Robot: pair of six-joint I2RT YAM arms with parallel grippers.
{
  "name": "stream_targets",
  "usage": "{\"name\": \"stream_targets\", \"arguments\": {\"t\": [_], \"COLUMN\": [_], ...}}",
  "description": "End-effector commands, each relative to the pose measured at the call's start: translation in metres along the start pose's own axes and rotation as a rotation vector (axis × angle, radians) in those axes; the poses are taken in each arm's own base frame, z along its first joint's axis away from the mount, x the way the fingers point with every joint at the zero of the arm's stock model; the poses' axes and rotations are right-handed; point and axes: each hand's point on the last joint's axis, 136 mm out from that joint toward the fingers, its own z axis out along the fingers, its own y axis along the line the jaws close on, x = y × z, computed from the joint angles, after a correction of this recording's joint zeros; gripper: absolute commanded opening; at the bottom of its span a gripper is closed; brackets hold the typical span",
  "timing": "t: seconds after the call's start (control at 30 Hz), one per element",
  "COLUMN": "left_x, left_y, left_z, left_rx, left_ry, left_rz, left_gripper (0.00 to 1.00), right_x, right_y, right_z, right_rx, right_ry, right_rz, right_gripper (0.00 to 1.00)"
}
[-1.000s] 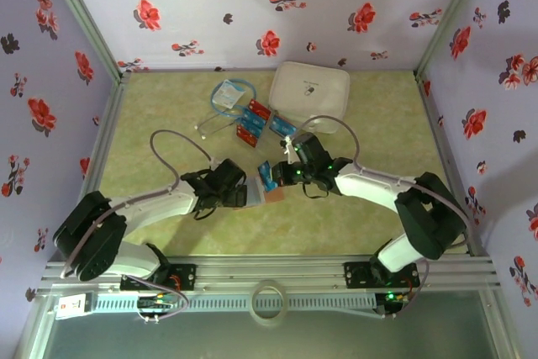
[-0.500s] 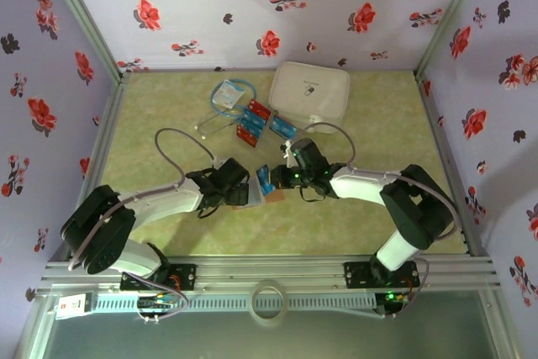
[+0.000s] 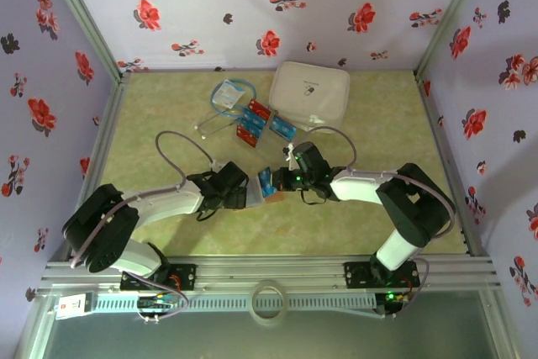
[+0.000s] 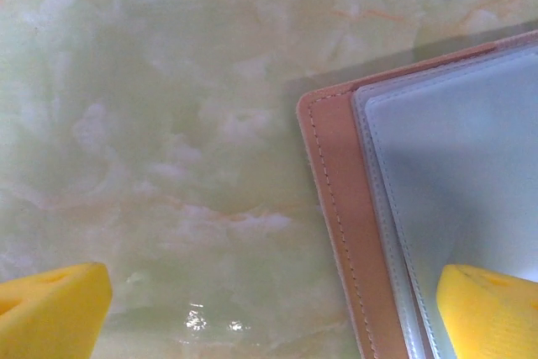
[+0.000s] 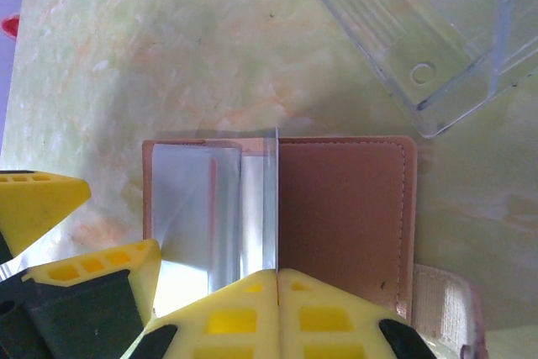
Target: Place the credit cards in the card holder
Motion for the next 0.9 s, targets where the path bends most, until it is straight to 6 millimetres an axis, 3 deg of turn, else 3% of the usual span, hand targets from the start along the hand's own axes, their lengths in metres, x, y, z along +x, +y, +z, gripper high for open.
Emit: {"name": "stream_targets", "arguments": {"t": [0.0, 0.53, 0.87], "left_x": [0.011, 0.009, -0.001], "left_y": [0.017, 0.022, 0.017], "left_z": [0.002, -0.002, -0.012], "left_rx": [-0.075, -0.091, -0.064], "left_ry": [0.020, 0.012, -0.013], "left_rz": [0.012, -0.011, -0.015], "left_gripper": [1.00, 1.00, 1.00], "right_x": [0.001, -0.018, -0.014], "right_y": [-0.004, 0.028, 0.020], "right_z": [0.001, -0.009, 0.002], "right_rx": [-0.005, -0.146, -0.157], "right_ry": [-0.004, -0.064, -0.058], "right_rz": [0.017, 0.028, 0.050], "right_gripper": [0.00, 0.00, 0.00]}}
